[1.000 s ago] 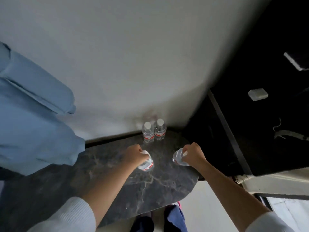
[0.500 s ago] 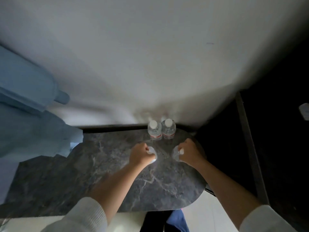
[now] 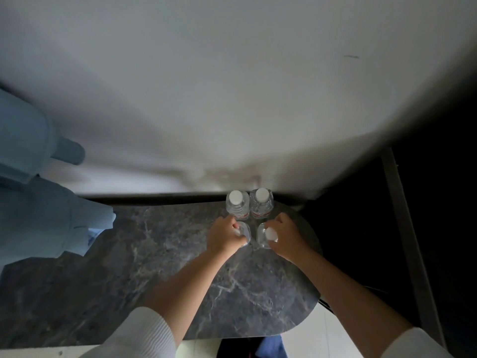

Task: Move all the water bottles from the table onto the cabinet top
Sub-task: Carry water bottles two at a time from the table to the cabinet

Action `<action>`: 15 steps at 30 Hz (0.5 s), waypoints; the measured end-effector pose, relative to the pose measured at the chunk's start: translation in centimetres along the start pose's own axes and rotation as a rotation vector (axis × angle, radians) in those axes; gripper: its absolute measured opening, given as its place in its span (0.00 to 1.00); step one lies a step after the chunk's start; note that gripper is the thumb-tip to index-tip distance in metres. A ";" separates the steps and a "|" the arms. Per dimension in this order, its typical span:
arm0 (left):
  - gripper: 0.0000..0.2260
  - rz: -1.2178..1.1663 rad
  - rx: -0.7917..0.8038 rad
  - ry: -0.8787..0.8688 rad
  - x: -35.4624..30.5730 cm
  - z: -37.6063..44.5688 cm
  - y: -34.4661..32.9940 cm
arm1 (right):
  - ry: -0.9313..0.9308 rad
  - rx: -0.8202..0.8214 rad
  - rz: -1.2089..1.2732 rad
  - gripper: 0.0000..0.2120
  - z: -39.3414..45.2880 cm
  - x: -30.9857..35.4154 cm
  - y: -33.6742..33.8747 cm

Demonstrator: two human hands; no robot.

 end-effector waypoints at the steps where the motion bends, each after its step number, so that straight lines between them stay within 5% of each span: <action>1: 0.08 0.006 -0.002 -0.016 0.2 0.1 -0.2 | -0.002 -0.021 0.016 0.15 0.0 -0.3 -0.1; 15: 0.19 0.208 -0.012 -0.291 0.9 0.3 -0.1 | 0.064 -0.077 -0.052 0.09 0.3 0.8 0.6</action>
Point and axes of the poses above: each hand's wrist, its own z-axis towards the middle knuckle, its own y-axis out of the back of the hand, x = y × z, the point moved 2 cm from there along z, towards the middle knuckle, and after that the axes turned 7 degrees about z, right-handed, at the moved point
